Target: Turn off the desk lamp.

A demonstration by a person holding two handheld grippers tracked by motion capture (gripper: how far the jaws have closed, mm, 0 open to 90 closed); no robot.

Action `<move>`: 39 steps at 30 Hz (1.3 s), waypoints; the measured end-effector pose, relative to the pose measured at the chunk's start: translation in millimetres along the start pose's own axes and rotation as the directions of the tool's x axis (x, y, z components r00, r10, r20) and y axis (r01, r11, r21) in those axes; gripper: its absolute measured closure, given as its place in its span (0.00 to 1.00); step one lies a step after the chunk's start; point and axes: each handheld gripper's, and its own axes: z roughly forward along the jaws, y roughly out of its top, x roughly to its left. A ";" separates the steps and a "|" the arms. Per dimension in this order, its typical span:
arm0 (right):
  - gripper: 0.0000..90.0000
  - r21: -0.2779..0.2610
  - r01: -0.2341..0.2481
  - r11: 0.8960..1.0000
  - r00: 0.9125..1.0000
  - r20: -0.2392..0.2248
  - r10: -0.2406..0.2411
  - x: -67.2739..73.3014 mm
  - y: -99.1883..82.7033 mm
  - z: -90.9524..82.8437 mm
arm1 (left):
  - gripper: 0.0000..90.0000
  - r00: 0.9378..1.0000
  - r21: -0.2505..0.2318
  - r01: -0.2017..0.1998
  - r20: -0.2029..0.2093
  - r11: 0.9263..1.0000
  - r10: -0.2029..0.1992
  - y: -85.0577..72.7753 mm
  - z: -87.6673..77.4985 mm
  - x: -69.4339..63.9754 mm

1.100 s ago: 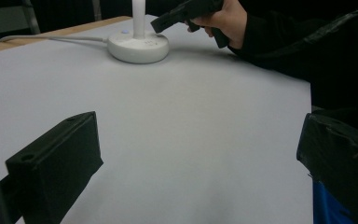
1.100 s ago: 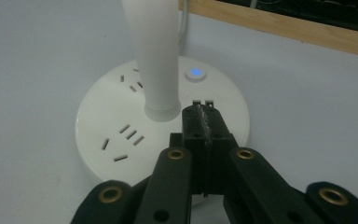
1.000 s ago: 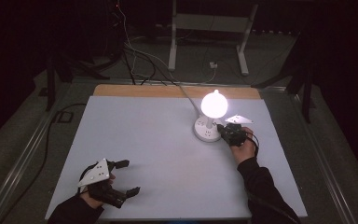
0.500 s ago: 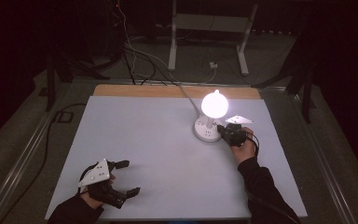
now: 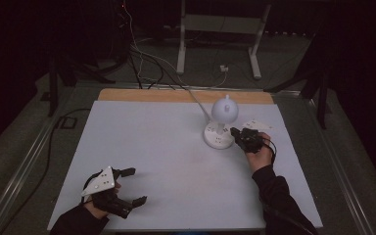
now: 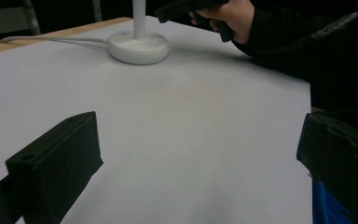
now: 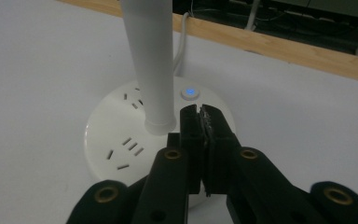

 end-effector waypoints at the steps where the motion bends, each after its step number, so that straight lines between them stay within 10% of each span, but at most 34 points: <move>1: 0.96 -0.003 -0.001 1.000 1.000 -0.005 0.001 -0.2 -0.5 -1.9 | 0.00 1.000 -0.005 0.004 -0.001 1.000 -0.004 0.4 -0.3 -0.1; 13: 0.69 -0.054 -0.001 0.999 0.995 -0.098 -0.004 6.7 -1.1 -29.3 | 0.00 1.000 -0.005 0.004 -0.001 1.000 -0.004 0.6 -0.3 0.2; 22: 0.33 -0.061 -0.031 0.998 0.979 -0.205 0.018 17.1 -4.8 -44.8 | 0.00 1.000 -0.009 0.009 -0.002 1.000 -0.009 0.0 -1.8 0.5; 26: 0.11 -0.015 -0.098 0.995 0.957 -0.275 0.090 17.7 -6.6 -53.1 | 0.00 1.000 -0.013 0.010 0.000 1.000 -0.010 0.7 -1.6 0.0; 39: 0.00 -0.013 0.031 0.999 0.930 -0.367 -0.033 26.5 -34.7 -76.9 | 0.00 1.000 -0.004 0.005 -0.002 1.000 -0.005 0.2 -1.4 -0.5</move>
